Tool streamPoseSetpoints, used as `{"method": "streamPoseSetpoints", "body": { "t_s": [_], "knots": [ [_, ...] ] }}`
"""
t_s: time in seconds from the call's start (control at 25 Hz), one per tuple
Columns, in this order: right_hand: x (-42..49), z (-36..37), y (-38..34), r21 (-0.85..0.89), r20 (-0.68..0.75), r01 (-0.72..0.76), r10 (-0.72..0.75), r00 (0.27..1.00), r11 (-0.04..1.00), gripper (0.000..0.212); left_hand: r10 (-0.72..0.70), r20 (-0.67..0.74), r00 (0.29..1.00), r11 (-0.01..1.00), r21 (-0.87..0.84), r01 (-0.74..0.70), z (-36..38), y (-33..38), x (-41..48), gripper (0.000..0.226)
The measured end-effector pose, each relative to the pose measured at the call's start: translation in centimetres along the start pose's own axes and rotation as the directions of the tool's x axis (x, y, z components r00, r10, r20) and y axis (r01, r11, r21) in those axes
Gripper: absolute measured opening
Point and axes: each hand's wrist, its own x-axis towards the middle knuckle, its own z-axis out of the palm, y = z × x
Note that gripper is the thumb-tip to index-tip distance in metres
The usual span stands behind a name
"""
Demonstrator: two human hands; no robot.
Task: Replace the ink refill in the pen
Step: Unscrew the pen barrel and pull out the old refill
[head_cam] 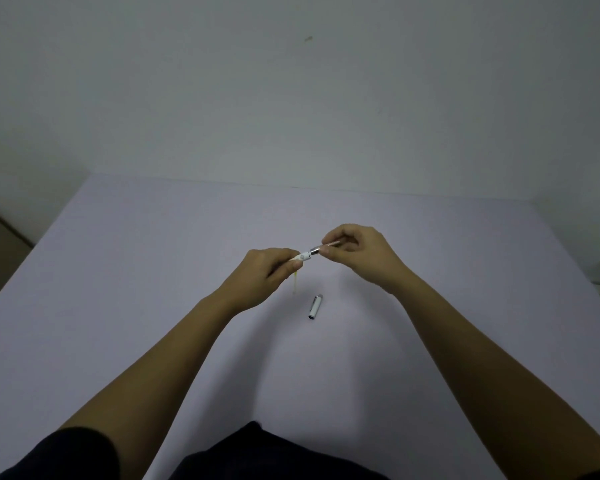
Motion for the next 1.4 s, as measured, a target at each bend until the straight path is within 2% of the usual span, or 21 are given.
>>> {"method": "streamPoseSetpoints", "body": {
  "t_s": [0.08, 0.2, 0.28, 0.36, 0.44, 0.48, 0.56, 0.64, 0.72, 0.84, 1.0, 1.32, 1.4],
  "knots": [
    [0.2, -0.1, 0.0, 0.126, -0.017, -0.004, 0.006, 1.0, 0.992, 0.009, -0.043, -0.027, 0.999, 0.998, -0.052, 0.042, 0.3, -0.3, -0.3, 0.023],
    [0.8, -0.1, -0.1, 0.317, -0.053, -0.02, 0.039, 0.998, 0.948, 0.013, -0.141, -0.069, 0.988, 0.966, -0.227, 0.122, 1.3, -0.7, -0.8, 0.019],
    [1.4, 0.2, 0.2, 0.507, -0.07, -0.038, 0.085, 0.994, 0.861, 0.014, -0.193, -0.095, 0.977, 0.938, -0.311, 0.155, 1.9, -0.8, -1.1, 0.02],
    [2.0, 0.5, 0.8, 0.688, -0.098, -0.034, 0.139, 0.985, 0.725, 0.013, -0.222, -0.106, 0.969, 0.924, -0.342, 0.174, 2.4, -1.1, -1.3, 0.02],
    [2.4, 0.6, 2.1, 0.794, -0.159, -0.011, 0.226, 0.961, 0.608, 0.011, -0.239, -0.109, 0.965, 0.917, -0.351, 0.187, 2.5, -1.4, -1.4, 0.02],
    [2.7, 0.8, 3.0, 0.806, -0.189, -0.014, 0.28, 0.941, 0.592, 0.012, -0.249, -0.112, 0.962, 0.915, -0.352, 0.196, 2.5, -1.6, -1.4, 0.019],
    [3.0, 1.8, 5.6, 0.732, -0.197, -0.119, 0.376, 0.905, 0.671, 0.012, -0.271, -0.119, 0.955, 0.911, -0.353, 0.215, 2.3, -2.2, -1.2, 0.018],
    [2.8, 3.7, 8.9, 0.566, -0.162, -0.317, 0.48, 0.862, 0.761, 0.02, -0.284, -0.122, 0.951, 0.91, -0.347, 0.227, 2.3, -2.9, -0.9, 0.018],
    [2.3, 5.5, 11.9, 0.382, -0.2, -0.465, 0.563, 0.802, 0.799, 0.031, -0.3, -0.115, 0.947, 0.907, -0.342, 0.246, 2.4, -3.4, -0.5, 0.018],
    [1.7, 7.2, 15.0, 0.17, -0.291, -0.562, 0.586, 0.756, 0.81, 0.035, -0.329, -0.096, 0.939, 0.897, -0.342, 0.28, 3.1, -4.3, 0.0, 0.017],
    [1.6, 8.8, 17.6, 0.033, -0.319, -0.617, 0.594, 0.739, 0.786, 0.026, -0.374, -0.046, 0.926, 0.882, -0.328, 0.339, 4.6, -5.9, 0.7, 0.019],
    [1.9, 8.5, 17.1, 0.073, -0.307, -0.535, 0.529, 0.791, 0.842, 0.026, -0.357, -0.06, 0.932, 0.889, -0.327, 0.319, 4.3, -5.1, 1.3, 0.017],
    [2.1, 8.4, 16.3, 0.069, -0.361, -0.503, 0.491, 0.793, 0.862, 0.022, -0.359, -0.06, 0.931, 0.887, -0.332, 0.321, 4.3, -5.1, 1.2, 0.018]
  ]
}}
